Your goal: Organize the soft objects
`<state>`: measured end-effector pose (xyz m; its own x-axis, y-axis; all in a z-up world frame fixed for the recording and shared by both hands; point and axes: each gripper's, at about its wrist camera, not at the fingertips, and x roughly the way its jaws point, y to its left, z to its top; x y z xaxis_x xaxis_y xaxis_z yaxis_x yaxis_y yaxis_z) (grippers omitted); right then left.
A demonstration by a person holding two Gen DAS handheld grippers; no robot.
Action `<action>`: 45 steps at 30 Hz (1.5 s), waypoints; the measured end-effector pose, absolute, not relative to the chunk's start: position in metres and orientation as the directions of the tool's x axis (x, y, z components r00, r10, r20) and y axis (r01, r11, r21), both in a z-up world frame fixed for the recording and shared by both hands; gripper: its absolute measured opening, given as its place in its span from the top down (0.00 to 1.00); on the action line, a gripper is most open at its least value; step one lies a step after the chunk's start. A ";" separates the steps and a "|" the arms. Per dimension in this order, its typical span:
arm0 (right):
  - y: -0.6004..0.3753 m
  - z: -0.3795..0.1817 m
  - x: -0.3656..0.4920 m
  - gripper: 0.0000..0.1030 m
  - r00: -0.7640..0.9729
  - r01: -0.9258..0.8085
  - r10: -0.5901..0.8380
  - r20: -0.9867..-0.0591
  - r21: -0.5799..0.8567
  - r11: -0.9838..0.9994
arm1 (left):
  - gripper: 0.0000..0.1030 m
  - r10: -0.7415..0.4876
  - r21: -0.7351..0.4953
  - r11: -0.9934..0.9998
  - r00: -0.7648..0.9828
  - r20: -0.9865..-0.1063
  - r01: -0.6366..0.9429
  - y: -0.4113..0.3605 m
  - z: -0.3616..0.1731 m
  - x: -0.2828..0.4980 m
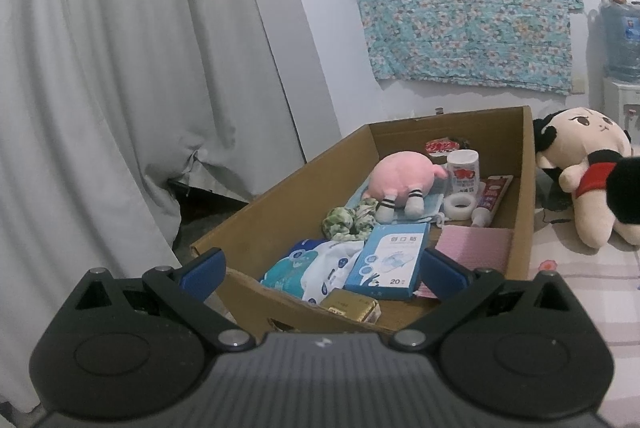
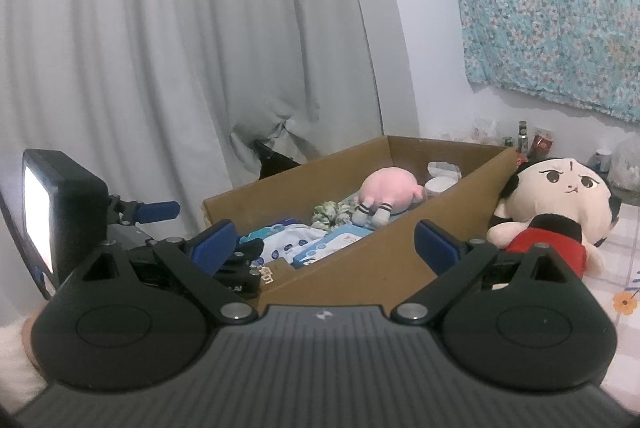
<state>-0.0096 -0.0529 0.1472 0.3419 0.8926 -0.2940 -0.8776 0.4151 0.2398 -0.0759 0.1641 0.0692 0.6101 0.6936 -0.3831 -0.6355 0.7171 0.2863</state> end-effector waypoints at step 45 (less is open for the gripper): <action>-0.059 0.146 -0.003 0.06 0.365 -0.859 0.880 -0.305 0.254 0.444 | 0.00 0.687 0.287 0.724 0.618 -0.384 -0.627 0.172 0.068 -0.077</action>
